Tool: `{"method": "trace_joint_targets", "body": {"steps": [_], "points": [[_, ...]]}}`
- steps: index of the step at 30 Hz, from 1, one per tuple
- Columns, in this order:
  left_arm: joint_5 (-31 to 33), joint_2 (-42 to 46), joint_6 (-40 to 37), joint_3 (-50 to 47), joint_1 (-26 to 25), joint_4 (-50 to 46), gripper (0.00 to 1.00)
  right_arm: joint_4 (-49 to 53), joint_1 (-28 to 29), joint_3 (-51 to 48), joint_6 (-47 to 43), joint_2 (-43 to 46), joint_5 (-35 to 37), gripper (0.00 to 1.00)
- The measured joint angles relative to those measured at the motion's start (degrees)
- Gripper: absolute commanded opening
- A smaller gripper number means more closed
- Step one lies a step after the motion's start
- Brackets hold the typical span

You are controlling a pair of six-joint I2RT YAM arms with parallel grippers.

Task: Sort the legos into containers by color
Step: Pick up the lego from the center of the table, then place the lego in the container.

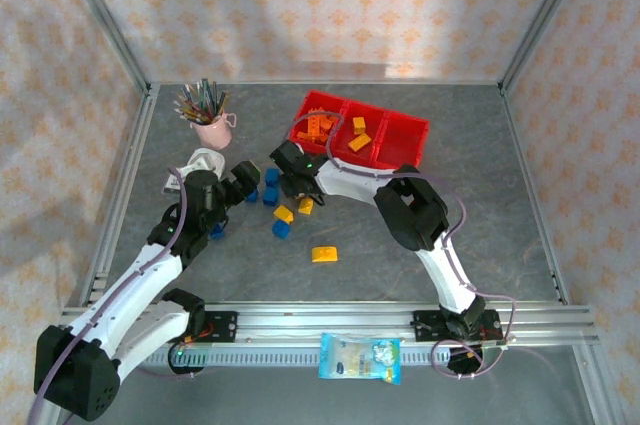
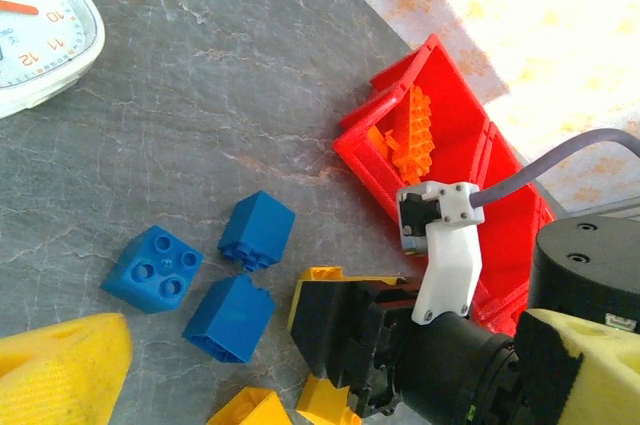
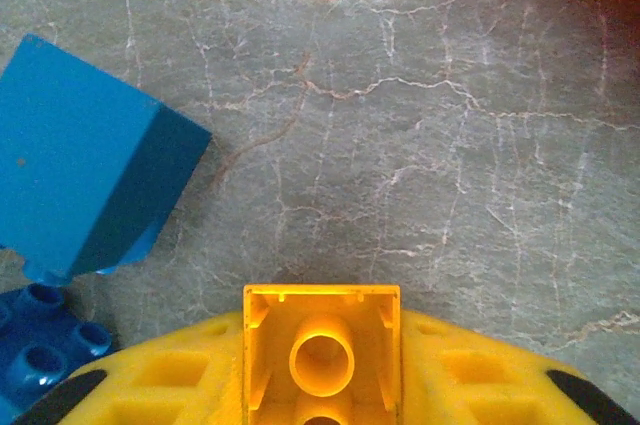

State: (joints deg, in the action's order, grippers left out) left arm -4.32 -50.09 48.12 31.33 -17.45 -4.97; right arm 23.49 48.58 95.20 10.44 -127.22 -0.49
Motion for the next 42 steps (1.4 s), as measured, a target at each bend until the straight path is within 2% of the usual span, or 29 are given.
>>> {"method": "trace_joint_targets", "body": {"steps": [5,9,18,22,26,30,35,42], "points": [[-0.9,-0.2,0.0,0.0,0.0,0.0,0.99,0.1,-1.3,-2.0,0.3,2.3,-1.0,0.33],[-2.6,-0.8,0.1,0.0,0.0,0.8,0.99,0.2,-3.8,-4.4,2.3,7.3,-1.5,0.34],[-6.3,-8.0,0.1,2.0,-1.2,5.0,0.99,0.6,-12.5,-4.8,5.9,16.5,0.5,0.35],[-7.3,-12.2,0.0,4.6,-3.5,7.3,0.99,1.4,-17.1,-4.3,6.1,15.9,2.1,0.35],[-7.5,-16.0,0.1,6.8,-5.2,9.5,0.99,1.8,-20.3,-0.1,5.7,11.6,4.2,0.34],[-7.8,-18.6,0.7,8.1,-6.2,11.8,0.99,1.5,-21.0,3.5,4.9,6.8,6.4,0.38],[-8.4,-20.6,1.1,9.1,-6.2,13.1,0.99,1.4,-21.0,7.4,3.8,2.9,6.9,0.50],[-8.4,-20.6,0.9,9.1,-6.2,13.3,0.99,1.0,-21.0,9.0,3.2,2.6,6.4,0.52]]}}
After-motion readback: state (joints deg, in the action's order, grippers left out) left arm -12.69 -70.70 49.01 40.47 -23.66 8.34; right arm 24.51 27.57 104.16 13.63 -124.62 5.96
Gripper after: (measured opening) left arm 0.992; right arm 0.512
